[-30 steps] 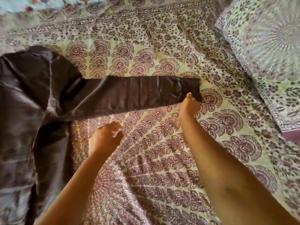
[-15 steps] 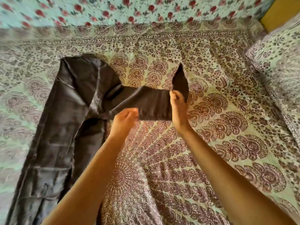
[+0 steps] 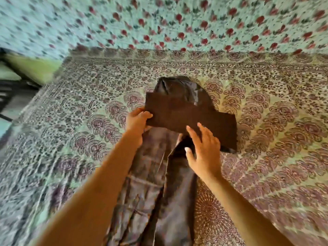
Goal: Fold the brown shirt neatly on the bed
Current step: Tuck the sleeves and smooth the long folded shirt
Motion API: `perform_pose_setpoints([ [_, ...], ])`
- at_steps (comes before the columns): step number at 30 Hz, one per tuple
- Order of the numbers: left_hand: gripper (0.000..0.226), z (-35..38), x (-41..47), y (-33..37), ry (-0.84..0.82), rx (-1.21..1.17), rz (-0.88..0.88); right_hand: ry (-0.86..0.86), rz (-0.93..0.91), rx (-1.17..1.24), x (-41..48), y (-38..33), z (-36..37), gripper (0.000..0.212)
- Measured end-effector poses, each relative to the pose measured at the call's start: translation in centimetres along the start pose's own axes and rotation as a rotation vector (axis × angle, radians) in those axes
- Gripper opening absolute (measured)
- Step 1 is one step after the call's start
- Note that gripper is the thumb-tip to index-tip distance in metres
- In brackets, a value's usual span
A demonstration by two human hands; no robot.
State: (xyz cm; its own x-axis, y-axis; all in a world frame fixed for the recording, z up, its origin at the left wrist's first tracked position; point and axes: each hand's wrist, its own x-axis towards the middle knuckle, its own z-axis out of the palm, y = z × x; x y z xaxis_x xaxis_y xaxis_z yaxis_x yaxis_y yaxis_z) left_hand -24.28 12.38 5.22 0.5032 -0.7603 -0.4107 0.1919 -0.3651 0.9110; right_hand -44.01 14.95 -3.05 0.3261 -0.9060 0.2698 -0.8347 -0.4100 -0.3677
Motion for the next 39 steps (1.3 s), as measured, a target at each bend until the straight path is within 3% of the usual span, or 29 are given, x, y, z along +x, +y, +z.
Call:
perform_pose_setpoints([
  [3,0.025,-5.9,2.0,2.0,-0.024,-0.012,0.049,-0.108,0.295,-0.126,1.6,-1.3,3.0,0.082],
  [7,0.025,-13.3,4.6,5.6,0.018,0.002,0.112,-0.222,0.510,-0.153,5.2,-4.7,5.7,0.071],
  [9,0.028,-17.1,6.3,7.1,0.119,0.011,0.141,-0.190,0.590,-0.024,7.8,-7.0,6.7,0.064],
  [11,0.025,-20.7,8.4,7.4,0.266,0.073,0.192,-0.060,0.646,0.262,10.1,-10.2,7.6,0.057],
  [14,0.041,-24.4,11.7,6.0,0.435,0.340,0.253,0.065,0.504,0.683,12.6,-16.2,9.2,0.052],
  [16,0.051,-25.3,13.2,4.2,0.446,0.533,0.221,-0.125,0.257,0.777,13.7,-19.2,10.8,0.056],
  [19,0.055,-24.4,14.1,1.5,0.313,0.629,0.142,-0.523,0.011,0.516,13.9,-20.2,13.7,0.077],
  [21,0.049,-23.1,13.5,0.1,0.232,0.694,0.134,-0.575,0.010,0.464,12.9,-19.4,14.4,0.073],
  [26,0.032,-18.2,14.3,-3.8,0.060,0.830,0.215,-0.344,0.173,0.439,10.1,-12.8,15.4,0.060],
  [30,0.032,-12.7,15.2,-5.0,-0.014,0.827,0.298,-0.163,0.328,0.417,10.5,-7.3,13.6,0.051],
  [39,0.030,2.8,20.1,-4.9,-0.167,0.836,0.418,-0.068,0.381,0.309,16.4,3.2,12.6,0.045],
])
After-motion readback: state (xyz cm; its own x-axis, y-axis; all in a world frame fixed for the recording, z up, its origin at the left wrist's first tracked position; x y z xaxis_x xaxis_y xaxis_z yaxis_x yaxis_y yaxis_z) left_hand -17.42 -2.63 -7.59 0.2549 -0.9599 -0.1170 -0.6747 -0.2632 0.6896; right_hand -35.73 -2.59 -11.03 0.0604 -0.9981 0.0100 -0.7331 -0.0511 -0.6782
